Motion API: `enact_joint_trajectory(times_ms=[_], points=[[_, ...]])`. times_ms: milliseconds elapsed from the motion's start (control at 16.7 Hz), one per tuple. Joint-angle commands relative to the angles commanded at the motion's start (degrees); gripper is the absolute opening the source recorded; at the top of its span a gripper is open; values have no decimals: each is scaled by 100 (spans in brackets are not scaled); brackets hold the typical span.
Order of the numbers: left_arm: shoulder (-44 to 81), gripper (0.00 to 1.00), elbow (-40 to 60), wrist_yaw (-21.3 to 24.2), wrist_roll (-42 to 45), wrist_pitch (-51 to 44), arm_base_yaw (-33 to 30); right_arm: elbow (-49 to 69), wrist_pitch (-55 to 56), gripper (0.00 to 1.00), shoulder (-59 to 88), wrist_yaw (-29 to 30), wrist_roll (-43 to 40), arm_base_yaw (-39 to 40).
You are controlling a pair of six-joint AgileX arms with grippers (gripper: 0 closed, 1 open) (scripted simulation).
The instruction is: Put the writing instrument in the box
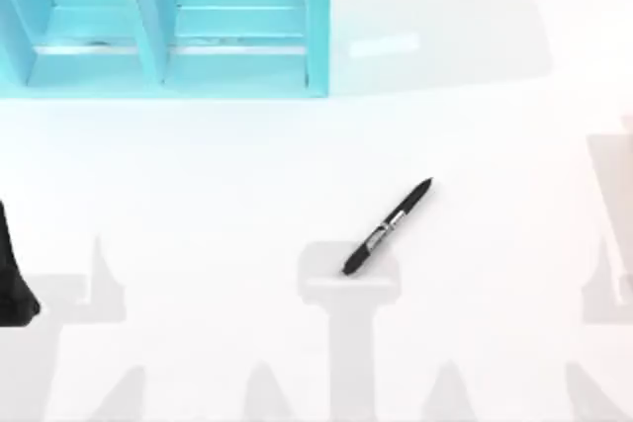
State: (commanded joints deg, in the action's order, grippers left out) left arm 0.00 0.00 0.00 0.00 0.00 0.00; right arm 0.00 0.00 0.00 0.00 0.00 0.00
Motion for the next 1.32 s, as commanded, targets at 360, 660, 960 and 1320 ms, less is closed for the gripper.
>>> enact_joint_trajectory(times_ms=[360, 660, 960, 1320], points=[[0, 100, 0, 0, 0, 0, 0, 377, -328, 100, 538, -21, 343, 180], [0, 100, 0, 0, 0, 0, 0, 1518, -1427, 100, 2314, -3, 1426, 671], [0, 100, 0, 0, 0, 0, 0, 3155, -3021, 100, 4914, 83, 2904, 1320], [0, 100, 0, 0, 0, 0, 0, 5632, -4957, 100, 8440, 195, 4747, 2158]])
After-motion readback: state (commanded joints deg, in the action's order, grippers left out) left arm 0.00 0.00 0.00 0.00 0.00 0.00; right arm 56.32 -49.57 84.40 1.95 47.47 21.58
